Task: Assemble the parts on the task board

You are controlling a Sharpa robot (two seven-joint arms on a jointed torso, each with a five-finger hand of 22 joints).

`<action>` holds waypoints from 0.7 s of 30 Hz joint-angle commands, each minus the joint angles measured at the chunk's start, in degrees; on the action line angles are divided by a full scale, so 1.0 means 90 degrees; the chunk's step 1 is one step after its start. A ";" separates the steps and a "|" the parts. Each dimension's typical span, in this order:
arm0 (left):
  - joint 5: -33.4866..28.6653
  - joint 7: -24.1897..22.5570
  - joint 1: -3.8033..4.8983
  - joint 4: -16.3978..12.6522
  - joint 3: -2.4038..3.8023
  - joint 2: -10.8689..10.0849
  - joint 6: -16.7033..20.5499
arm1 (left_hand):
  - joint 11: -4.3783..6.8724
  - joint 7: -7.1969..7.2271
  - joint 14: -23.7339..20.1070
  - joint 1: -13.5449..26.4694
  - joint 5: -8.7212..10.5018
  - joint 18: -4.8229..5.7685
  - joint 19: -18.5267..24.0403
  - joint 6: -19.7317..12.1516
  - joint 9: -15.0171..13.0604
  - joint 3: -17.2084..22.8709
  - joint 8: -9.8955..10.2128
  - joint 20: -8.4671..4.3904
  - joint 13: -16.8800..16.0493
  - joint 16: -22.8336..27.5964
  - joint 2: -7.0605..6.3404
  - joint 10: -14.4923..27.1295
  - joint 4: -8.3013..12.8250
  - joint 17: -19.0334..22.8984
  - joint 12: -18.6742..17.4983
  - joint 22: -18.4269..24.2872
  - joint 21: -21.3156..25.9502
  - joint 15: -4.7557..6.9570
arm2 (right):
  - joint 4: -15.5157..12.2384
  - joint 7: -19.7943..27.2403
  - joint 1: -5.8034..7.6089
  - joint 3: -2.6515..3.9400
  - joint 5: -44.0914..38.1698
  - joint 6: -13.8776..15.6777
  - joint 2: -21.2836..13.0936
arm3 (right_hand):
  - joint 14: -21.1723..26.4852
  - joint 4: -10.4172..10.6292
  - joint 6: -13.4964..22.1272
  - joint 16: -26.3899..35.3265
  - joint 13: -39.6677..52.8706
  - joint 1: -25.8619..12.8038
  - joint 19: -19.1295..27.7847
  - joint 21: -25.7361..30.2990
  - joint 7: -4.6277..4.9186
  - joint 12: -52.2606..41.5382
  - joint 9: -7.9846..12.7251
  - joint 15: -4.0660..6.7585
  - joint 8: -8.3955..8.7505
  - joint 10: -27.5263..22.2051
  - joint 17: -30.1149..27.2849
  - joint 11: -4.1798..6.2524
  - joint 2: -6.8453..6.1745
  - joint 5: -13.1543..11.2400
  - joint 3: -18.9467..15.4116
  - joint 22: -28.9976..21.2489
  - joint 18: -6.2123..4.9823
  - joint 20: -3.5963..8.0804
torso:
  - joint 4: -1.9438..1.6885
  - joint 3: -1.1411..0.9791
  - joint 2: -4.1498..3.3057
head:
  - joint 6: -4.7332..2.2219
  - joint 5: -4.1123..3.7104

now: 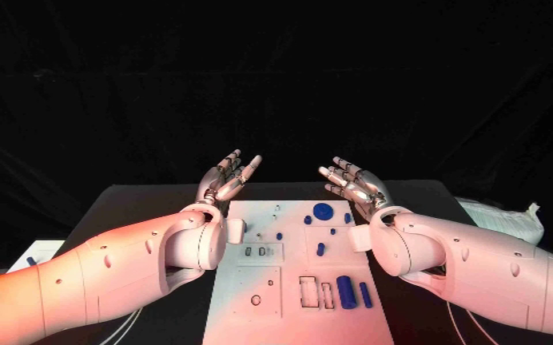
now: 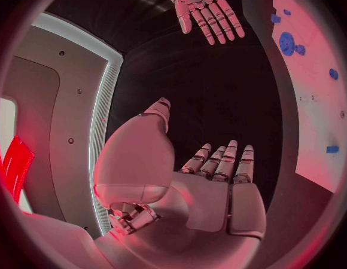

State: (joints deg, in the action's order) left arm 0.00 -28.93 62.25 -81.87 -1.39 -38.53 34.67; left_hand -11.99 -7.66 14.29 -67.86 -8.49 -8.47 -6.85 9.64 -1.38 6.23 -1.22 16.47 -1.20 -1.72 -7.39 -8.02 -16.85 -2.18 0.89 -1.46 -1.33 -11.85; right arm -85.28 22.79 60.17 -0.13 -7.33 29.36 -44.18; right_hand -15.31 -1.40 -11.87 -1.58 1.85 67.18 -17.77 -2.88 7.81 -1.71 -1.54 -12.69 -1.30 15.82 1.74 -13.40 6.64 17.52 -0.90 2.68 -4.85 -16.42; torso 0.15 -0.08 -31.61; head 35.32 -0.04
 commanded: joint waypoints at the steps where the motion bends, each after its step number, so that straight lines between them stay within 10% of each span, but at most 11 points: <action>1: 0.0096 -0.0114 0.0012 0.0002 0.0004 0.0013 -0.0386 | -0.0056 -0.0743 0.0096 -0.0055 -0.0015 -0.0031 0.0005 0.0062 -0.0009 0.0015 -0.0027 0.0035 -0.0010 -0.0053 0.0025 -0.0033 -0.0021 -0.0014 0.0044 -0.0007 -0.0041 -0.0005 | 0.0057 -0.0412 -0.0001 -0.0002 -0.0650 -0.1074 0.0015 | -0.0797 -0.0355 -0.0614 -0.0106 0.0063 0.0588 -0.0623 -0.0254 0.0960 -0.0102 -0.0060 -0.0119 -0.0096 0.0787 0.0064 -0.0140 0.0059 -0.0021 0.0074 0.0117 -0.0117 -0.0040 | 0.0000 0.0000 -0.0001 | -0.0001 0.0000; 6: 0.0096 -0.0114 0.0012 0.0002 0.0004 0.0013 -0.0386 | -0.0251 -0.0935 0.1405 -0.0413 0.0074 0.0077 -0.0458 0.0871 -0.0116 0.0221 -0.0205 0.0063 -0.0122 -0.0396 0.0360 -0.0976 0.0052 -0.0204 0.0234 -0.0126 -0.0253 -0.0164 | 0.0093 -0.0482 -0.0001 -0.0003 -0.0746 -0.1248 0.0020 | -0.3520 -0.0678 -0.2332 -0.0646 0.0261 0.0931 -0.2211 -0.0879 0.0868 -0.0601 -0.0239 0.0096 -0.0425 0.3347 0.0269 0.0007 0.0068 -0.0070 0.0223 0.0395 -0.0424 -0.0019 | 0.0000 0.0000 -0.0001 | -0.0001 0.0000; 7: -0.0010 -0.0204 0.0014 0.0004 0.0003 -0.0162 -0.0671 | -0.0281 -0.0934 0.1607 -0.0463 0.0067 0.0101 -0.0595 0.0975 -0.0127 0.0236 -0.0229 0.0045 -0.0134 -0.0453 0.0387 -0.1111 0.0063 -0.0231 0.0262 -0.0159 -0.0312 -0.0175 | 0.0277 -0.0206 0.0060 0.0012 -0.1706 -0.0486 -0.0059 | -0.3702 -0.0708 -0.2648 -0.0691 0.0268 0.0950 -0.2325 -0.0939 0.0821 -0.0655 -0.0269 0.0153 -0.0488 0.3578 0.0272 0.0051 0.0072 -0.0032 0.0251 0.0412 -0.0477 -0.0020 | -0.0015 0.0019 -0.0018 | 0.0077 -0.0059; 9: 0.0005 -0.0255 0.0016 -0.0055 0.0003 -0.0242 -0.0740 | -0.0353 -0.0902 0.3018 -0.0721 0.0074 0.0113 -0.2251 0.1661 -0.0197 0.0247 -0.0376 0.0038 -0.0229 -0.0857 0.0458 -0.2218 0.0131 -0.0407 0.0488 -0.0542 -0.1039 -0.0141 | 0.0288 -0.0250 0.0079 0.0031 -0.2076 -0.0329 -0.0102 | -0.4225 -0.0826 -0.3573 -0.0753 0.0215 0.0948 -0.2667 -0.1096 0.0699 -0.0690 -0.0305 0.0306 -0.0595 0.4094 0.0236 0.0215 0.0027 0.0072 0.0371 0.0436 -0.0624 -0.0009 | -0.0025 0.0032 -0.0067 | 0.0073 -0.0067; 13: 0.0008 -0.0273 0.0021 -0.0214 0.0002 -0.0408 -0.0857 | -0.0104 -0.0852 0.4060 -0.0997 0.0086 -0.0172 -0.3701 0.2942 -0.0311 0.0188 -0.0644 -0.0006 -0.0341 -0.1179 0.0499 -0.4187 0.0307 -0.0487 0.0865 -0.0834 -0.1758 0.0149 | 0.0298 -0.0355 0.0126 0.0064 -0.2678 -0.0144 -0.0174 | -0.4746 -0.1010 -0.4353 -0.0697 0.0183 0.0856 -0.3014 -0.1229 0.0621 -0.0560 -0.0258 0.0447 -0.0535 0.4569 0.0212 0.0330 -0.0067 0.0060 0.0653 0.0421 -0.0641 0.0080 | -0.0025 0.0041 -0.0182 | 0.0040 -0.0085; 15: -0.0003 -0.0256 0.0024 -0.0309 0.0002 -0.0500 -0.0910 | -0.0001 -0.0795 0.4491 -0.1095 0.0097 -0.0228 -0.4135 0.3894 -0.0394 0.0150 -0.0852 -0.0068 -0.0331 -0.1285 0.0522 -0.4580 0.0403 -0.0527 0.0942 -0.0904 -0.1971 0.0276 | 0.0309 -0.0422 0.0150 0.0080 -0.2990 -0.0089 -0.0207 | -0.4973 -0.1111 -0.4535 -0.0665 0.0183 0.0799 -0.3161 -0.1288 0.0591 -0.0484 -0.0245 0.0501 -0.0477 0.4774 0.0220 0.0386 -0.0117 0.0020 0.0841 0.0415 -0.0643 0.0140 | -0.0018 0.0041 -0.0224 | 0.0048 -0.0091; 21: 0.0127 -0.0222 0.0031 -0.0627 0.0003 -0.0772 -0.1031 | 0.0297 -0.0541 0.5425 -0.1101 0.0108 -0.0239 -0.4842 0.4929 -0.0430 -0.0038 -0.1112 -0.0358 -0.0390 -0.1446 0.0610 -0.5660 0.0451 -0.0714 0.1151 -0.0981 -0.2267 0.0582 | 0.0370 -0.0684 0.0269 0.0104 -0.3850 -0.0211 -0.0274 | -0.5467 -0.1378 -0.4945 -0.0605 0.0186 0.0654 -0.3491 -0.1452 0.0478 -0.0335 -0.0249 0.0660 -0.0396 0.5276 0.0237 0.0527 -0.0270 -0.0053 0.1396 0.0427 -0.0645 0.0299 | 0.0008 0.0011 -0.0347 | 0.0031 -0.0055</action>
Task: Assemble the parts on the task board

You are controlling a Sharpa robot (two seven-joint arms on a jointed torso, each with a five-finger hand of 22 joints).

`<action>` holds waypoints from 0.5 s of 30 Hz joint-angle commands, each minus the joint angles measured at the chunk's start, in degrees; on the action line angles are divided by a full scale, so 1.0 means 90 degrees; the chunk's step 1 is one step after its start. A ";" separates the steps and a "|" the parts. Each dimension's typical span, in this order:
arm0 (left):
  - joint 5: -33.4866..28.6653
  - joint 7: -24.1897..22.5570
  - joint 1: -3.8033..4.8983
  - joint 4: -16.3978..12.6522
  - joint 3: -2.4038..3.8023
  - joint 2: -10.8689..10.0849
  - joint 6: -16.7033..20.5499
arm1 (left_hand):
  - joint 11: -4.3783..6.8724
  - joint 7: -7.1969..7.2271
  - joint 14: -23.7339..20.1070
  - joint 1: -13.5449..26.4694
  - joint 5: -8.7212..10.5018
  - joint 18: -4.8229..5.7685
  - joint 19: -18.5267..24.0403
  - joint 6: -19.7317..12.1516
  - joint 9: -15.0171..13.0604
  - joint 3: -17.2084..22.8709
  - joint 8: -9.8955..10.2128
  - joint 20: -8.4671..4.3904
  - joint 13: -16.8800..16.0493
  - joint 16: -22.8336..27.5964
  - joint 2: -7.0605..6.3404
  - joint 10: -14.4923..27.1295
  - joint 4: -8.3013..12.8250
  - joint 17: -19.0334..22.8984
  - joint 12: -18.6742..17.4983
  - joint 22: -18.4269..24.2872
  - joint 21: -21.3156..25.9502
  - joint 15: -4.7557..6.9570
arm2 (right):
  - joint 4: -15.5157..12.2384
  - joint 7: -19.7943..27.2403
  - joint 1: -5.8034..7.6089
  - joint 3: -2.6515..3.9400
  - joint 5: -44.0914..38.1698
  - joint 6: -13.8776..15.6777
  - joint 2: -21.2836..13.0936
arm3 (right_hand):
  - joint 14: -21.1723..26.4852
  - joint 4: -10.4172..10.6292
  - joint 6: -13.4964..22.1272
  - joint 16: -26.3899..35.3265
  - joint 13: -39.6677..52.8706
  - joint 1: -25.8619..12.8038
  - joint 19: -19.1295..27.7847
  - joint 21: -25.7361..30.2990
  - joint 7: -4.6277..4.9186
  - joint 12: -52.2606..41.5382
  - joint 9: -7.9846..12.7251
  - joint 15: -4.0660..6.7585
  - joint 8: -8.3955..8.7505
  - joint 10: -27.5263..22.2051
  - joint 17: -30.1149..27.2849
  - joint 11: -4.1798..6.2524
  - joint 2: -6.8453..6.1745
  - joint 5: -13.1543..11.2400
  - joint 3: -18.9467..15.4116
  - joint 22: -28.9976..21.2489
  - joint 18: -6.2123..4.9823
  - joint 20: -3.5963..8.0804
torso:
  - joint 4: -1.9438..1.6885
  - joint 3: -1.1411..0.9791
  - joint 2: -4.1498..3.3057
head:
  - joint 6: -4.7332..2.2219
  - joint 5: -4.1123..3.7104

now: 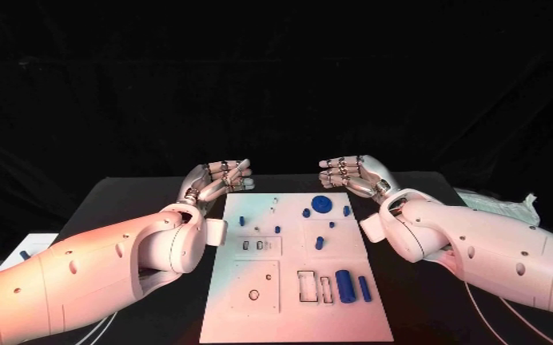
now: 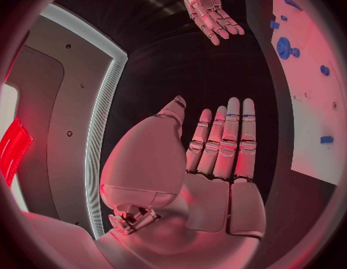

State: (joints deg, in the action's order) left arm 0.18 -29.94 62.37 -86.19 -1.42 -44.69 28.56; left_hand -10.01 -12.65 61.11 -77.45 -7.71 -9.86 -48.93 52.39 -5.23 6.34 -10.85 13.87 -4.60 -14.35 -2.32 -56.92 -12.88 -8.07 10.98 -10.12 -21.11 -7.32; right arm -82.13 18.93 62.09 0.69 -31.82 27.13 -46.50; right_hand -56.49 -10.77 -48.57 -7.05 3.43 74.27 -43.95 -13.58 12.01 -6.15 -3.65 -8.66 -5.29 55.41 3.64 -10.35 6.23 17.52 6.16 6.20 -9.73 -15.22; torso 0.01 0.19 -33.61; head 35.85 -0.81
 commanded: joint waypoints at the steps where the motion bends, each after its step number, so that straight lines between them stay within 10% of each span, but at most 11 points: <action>1: 0.0121 -0.0094 0.0021 -0.0218 0.0006 -0.0143 -0.0376 | 0.0105 0.0042 0.0338 -0.0056 0.0022 -0.0083 -0.0261 0.0240 0.0011 -0.0074 -0.0037 -0.0112 -0.0008 -0.0052 0.0054 -0.0311 0.0025 -0.0100 0.0011 -0.0027 -0.0102 0.0118 | 0.0026 -0.0317 0.0082 0.0016 -0.1337 0.0010 -0.0024 | -0.1012 -0.0384 -0.0930 0.0009 0.0009 -0.0184 -0.0664 -0.0313 -0.0001 0.0202 -0.0015 0.0248 0.0076 0.0963 0.0033 0.0219 -0.0265 -0.0079 0.0735 0.0047 -0.0103 0.0210 | 0.0034 -0.0021 -0.0176 | -0.0055 0.0034; 15: 0.0019 0.0023 0.0099 -0.1249 0.0044 -0.0762 -0.0768 | 0.0168 0.0099 0.0708 -0.0160 0.0046 -0.0065 -0.0608 0.0381 0.0138 -0.0278 0.0152 -0.0235 0.0067 0.0102 0.0101 -0.0519 0.0130 -0.0352 -0.0295 -0.0019 -0.0173 0.0212 | -0.0009 -0.2017 0.0410 0.0133 -0.5498 -0.0504 -0.0061 | -0.3131 -0.0514 -0.1380 -0.0693 0.0021 -0.0212 -0.2055 -0.1939 -0.0284 0.0288 -0.0026 0.0863 0.0169 0.1624 0.0576 0.0544 -0.0697 -0.0603 0.0936 0.0869 -0.0086 0.0959 | -0.0035 0.0028 -0.0708 | -0.0185 -0.0118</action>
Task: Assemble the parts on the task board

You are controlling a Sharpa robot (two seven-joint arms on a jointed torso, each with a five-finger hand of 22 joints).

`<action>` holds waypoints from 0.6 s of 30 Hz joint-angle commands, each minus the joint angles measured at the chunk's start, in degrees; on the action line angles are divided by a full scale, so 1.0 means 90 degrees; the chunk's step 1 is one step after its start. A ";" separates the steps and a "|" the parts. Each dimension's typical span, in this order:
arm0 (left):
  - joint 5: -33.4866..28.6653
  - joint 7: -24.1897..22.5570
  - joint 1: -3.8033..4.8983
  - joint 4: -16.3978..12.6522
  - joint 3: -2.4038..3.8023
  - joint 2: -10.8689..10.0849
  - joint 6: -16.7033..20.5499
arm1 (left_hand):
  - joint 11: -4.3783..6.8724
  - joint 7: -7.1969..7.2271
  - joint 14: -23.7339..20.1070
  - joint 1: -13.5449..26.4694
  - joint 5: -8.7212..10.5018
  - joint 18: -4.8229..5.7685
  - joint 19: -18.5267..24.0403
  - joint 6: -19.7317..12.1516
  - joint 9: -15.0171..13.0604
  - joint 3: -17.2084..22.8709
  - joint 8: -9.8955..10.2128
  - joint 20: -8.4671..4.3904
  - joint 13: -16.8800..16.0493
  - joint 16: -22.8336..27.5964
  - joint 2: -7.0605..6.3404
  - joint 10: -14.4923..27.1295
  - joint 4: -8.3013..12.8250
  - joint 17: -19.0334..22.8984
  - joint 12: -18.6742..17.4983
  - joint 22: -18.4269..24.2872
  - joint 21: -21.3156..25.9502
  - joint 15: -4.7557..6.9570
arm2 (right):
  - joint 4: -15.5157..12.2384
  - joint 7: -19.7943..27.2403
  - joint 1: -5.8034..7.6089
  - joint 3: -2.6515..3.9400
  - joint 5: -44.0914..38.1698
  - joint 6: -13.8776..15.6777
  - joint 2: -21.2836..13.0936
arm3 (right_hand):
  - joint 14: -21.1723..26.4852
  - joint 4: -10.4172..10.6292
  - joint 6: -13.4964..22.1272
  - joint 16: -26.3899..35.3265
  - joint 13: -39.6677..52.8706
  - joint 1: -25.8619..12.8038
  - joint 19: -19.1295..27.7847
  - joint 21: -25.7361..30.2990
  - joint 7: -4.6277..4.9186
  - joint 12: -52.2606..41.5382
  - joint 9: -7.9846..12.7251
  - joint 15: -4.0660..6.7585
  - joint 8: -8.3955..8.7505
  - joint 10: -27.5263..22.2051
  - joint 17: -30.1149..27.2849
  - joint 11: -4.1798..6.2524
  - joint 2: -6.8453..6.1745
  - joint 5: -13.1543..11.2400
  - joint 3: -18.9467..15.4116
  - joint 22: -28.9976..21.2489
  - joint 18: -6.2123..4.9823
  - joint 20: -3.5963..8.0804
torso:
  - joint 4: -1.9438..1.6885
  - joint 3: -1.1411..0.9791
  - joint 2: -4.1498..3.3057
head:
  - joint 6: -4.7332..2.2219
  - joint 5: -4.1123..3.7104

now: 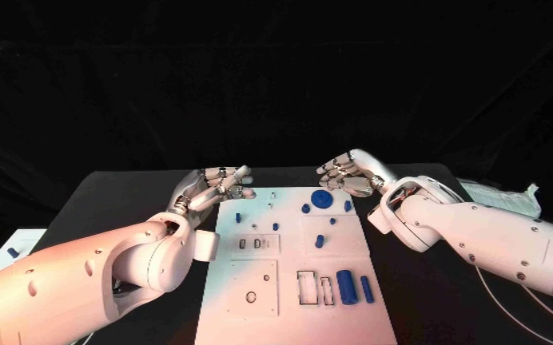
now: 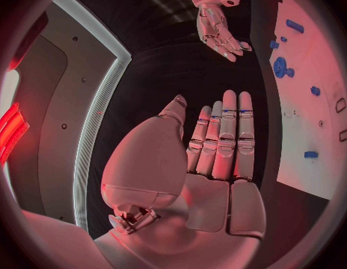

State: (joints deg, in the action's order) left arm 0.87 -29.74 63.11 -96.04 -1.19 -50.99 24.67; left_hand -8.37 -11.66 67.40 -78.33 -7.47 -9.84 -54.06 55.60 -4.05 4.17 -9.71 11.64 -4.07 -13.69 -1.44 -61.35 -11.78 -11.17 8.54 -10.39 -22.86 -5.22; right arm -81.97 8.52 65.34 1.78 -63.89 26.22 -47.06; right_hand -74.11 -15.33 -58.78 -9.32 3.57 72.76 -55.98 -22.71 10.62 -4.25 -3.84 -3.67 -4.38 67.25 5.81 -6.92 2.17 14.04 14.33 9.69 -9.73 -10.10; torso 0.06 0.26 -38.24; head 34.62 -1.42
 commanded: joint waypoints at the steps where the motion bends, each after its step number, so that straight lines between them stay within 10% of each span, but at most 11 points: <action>1: -0.0072 0.0009 0.0020 -0.0223 0.0028 -0.0099 -0.0349 | -0.0015 -0.0012 0.0004 -0.0065 0.0019 -0.0066 -0.0035 0.0024 0.0009 -0.0042 0.0032 0.0014 0.0010 0.0042 0.0008 -0.0028 0.0012 -0.0012 -0.0035 0.0014 0.0026 -0.0024 | -0.0038 -0.0967 0.0075 0.0017 -0.2157 -0.0481 0.0003 | -0.1313 0.0007 -0.0258 -0.0564 0.0005 -0.0044 -0.0783 -0.1080 -0.0151 0.0078 -0.0003 0.0339 0.0068 0.0322 0.0423 0.0183 -0.0264 -0.0219 0.0016 0.0572 -0.0084 0.0442 | -0.0047 0.0025 -0.0238 | -0.0059 -0.0064; 11: -0.0116 0.0049 0.0069 -0.0727 0.0089 -0.0339 -0.0425 | -0.0021 -0.0017 -0.0005 -0.0080 0.0017 -0.0065 -0.0026 0.0027 0.0016 -0.0055 0.0054 0.0019 0.0013 0.0081 0.0025 -0.0033 0.0026 -0.0027 -0.0068 0.0026 0.0044 -0.0030 | -0.0206 -0.1527 0.0307 0.0044 -0.3324 -0.1030 0.0076 | -0.1373 0.0209 -0.0337 -0.3464 0.0011 -0.0115 -0.0935 -0.2606 -0.0248 0.0078 -0.0003 0.0439 0.0077 0.0420 0.2097 0.0300 -0.0366 -0.0219 0.0189 0.1538 -0.0074 0.0591 | -0.0094 0.0059 -0.0510 | -0.0143 -0.0120; 18: -0.0119 0.0068 0.0102 -0.0842 0.0101 -0.0370 -0.0439 | -0.0023 -0.0020 -0.0005 -0.0087 0.0017 -0.0065 -0.0025 0.0027 0.0018 -0.0059 0.0062 0.0021 0.0014 0.0094 0.0032 -0.0033 0.0033 -0.0033 -0.0080 0.0030 0.0049 -0.0032 | -0.0286 -0.1735 0.0408 0.0046 -0.3742 -0.1438 0.0182 | -0.1398 0.0381 -0.0289 -0.5846 0.0009 -0.0143 -0.1402 -0.4261 -0.0276 0.0077 -0.0003 0.0418 0.0079 0.0235 0.4587 0.0284 -0.0492 -0.0273 0.0387 0.3532 0.0164 0.0560 | -0.0099 0.0078 -0.0620 | -0.0153 -0.0139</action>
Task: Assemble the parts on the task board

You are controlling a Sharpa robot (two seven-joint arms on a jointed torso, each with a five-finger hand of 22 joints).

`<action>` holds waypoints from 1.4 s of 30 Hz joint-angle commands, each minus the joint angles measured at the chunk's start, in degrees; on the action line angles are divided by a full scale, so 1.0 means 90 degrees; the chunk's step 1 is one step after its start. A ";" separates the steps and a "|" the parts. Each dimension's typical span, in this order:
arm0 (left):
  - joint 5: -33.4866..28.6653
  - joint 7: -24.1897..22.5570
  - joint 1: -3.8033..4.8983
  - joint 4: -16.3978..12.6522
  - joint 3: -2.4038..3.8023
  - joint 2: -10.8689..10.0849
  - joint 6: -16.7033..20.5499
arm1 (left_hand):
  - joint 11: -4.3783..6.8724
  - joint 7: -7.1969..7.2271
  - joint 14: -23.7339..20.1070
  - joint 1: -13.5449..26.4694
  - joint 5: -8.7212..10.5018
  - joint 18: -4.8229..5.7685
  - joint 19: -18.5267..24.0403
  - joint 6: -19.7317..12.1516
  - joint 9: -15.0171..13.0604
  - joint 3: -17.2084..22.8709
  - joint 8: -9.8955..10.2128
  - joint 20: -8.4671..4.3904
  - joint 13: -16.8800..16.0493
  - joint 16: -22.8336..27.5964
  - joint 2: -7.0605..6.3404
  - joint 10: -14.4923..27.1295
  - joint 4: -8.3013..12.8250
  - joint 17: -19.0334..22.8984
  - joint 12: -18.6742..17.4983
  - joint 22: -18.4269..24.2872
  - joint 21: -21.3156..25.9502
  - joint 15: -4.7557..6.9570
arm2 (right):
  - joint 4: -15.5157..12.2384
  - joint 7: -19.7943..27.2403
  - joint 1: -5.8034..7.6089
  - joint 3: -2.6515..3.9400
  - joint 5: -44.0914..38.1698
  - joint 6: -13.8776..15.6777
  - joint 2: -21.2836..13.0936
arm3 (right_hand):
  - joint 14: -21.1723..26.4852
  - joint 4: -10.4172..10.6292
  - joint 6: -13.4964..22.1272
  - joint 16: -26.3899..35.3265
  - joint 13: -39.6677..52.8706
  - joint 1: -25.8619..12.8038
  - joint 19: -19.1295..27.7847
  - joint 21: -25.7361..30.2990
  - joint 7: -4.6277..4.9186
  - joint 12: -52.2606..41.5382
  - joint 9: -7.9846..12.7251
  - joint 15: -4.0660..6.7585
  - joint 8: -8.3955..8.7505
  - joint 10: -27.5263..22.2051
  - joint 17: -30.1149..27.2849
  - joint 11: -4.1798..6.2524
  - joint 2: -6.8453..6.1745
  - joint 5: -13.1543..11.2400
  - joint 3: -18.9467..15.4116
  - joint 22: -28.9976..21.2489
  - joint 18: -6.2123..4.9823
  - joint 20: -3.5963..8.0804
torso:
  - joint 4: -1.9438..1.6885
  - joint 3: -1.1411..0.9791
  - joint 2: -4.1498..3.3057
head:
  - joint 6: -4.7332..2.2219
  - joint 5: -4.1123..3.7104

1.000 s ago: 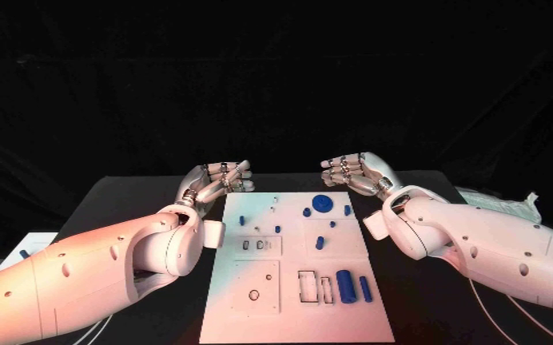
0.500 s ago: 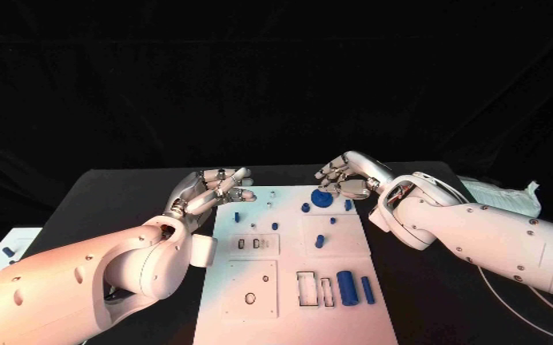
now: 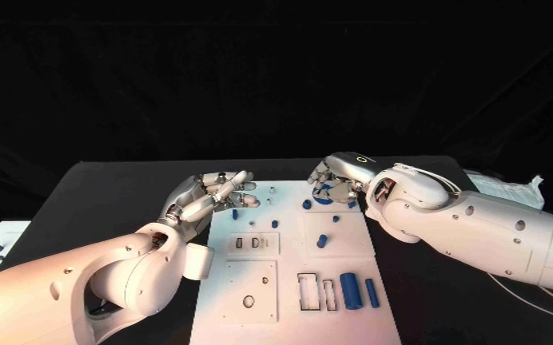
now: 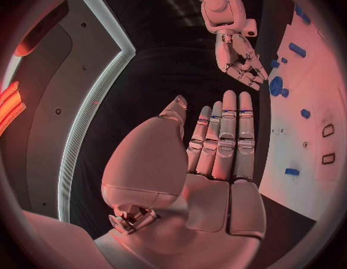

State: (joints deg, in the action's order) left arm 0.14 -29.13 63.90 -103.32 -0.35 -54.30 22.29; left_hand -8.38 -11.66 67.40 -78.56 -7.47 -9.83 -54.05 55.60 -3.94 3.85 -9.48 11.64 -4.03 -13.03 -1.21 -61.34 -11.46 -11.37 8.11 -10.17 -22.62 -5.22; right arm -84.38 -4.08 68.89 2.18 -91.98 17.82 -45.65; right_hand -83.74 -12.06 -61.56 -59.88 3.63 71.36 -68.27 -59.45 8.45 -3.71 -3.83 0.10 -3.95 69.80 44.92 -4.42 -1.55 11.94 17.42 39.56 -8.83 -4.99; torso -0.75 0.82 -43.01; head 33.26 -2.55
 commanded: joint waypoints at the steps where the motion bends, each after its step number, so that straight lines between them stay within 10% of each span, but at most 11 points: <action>1: -0.0039 0.0003 0.0017 -0.0036 0.0008 -0.0002 -0.0176 | -0.0022 -0.0020 -0.0005 -0.0061 0.0017 -0.0066 -0.0025 0.0027 0.0005 -0.0024 0.0037 0.0020 0.0009 0.0021 0.0006 -0.0033 -0.0002 -0.0011 -0.0033 0.0006 0.0023 -0.0031 | -0.0015 -0.0354 0.0020 0.0002 -0.0653 -0.0543 0.0037 | -0.0316 0.0037 0.0030 -0.0378 0.0001 0.0013 -0.0052 -0.0300 -0.0036 0.0018 -0.0004 -0.0002 0.0034 -0.0069 0.0405 -0.0003 -0.0105 -0.0048 0.0063 0.0359 0.0081 -0.0014 | -0.0010 0.0020 -0.0102 | -0.0005 -0.0017; 21: -0.0040 0.0025 0.0033 -0.0035 0.0029 -0.0043 -0.0172 | -0.0037 -0.0039 -0.0017 -0.0082 0.0017 -0.0065 -0.0018 0.0021 0.0012 -0.0044 0.0072 0.0029 0.0013 0.0076 0.0024 -0.0028 0.0021 -0.0032 -0.0083 0.0021 0.0044 -0.0043 | 0.0105 -0.0525 0.0043 0.0003 -0.1108 -0.0980 0.0240 | -0.0246 0.0238 0.0138 -0.1057 -0.0008 0.0020 0.0003 -0.0829 -0.0019 0.0029 0.0001 -0.0085 0.0041 -0.0369 0.1108 -0.0085 -0.0295 -0.0187 0.0135 0.0955 0.0139 -0.0104 | -0.0047 0.0033 -0.0249 | -0.0031 -0.0024; 42: -0.0040 0.0067 0.0052 -0.0038 0.0032 -0.0060 -0.0203 | -0.0061 -0.0072 0.0016 -0.0177 0.0010 -0.0068 -0.0031 0.0003 0.0018 -0.0056 0.0144 0.0039 0.0014 0.0152 0.0062 -0.0014 0.0113 -0.0088 -0.0181 0.0042 0.0066 -0.0053 | 0.0300 -0.0448 0.0027 0.0000 -0.1133 -0.1163 0.0450 | -0.0304 0.0509 -0.0152 -0.1632 0.0024 0.0119 -0.0238 -0.1343 -0.0093 -0.0018 -0.0047 -0.0018 -0.0038 -0.0032 0.1816 0.0007 -0.0147 -0.0141 0.0317 0.1650 0.0230 -0.0077 | -0.0080 0.0049 -0.0348 | -0.0006 -0.0062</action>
State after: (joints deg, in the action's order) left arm -0.11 -28.46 64.24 -103.53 -0.12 -54.83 21.78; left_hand -8.59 -12.07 67.59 -79.69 -7.47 -9.81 -54.25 55.58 -3.83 3.32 -8.41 11.85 -3.98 -11.97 -0.69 -61.54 -10.73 -12.09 6.78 -9.86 -22.40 -5.42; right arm -81.68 -8.14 69.16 2.16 -101.21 8.86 -41.68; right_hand -84.13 -7.71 -62.68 -74.30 3.77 71.94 -69.99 -71.36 7.64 -3.70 -4.22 -0.30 -3.96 69.24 61.13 -4.39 -3.02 10.40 20.34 54.25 -7.60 -5.65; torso -1.47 1.27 -45.99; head 33.21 -3.17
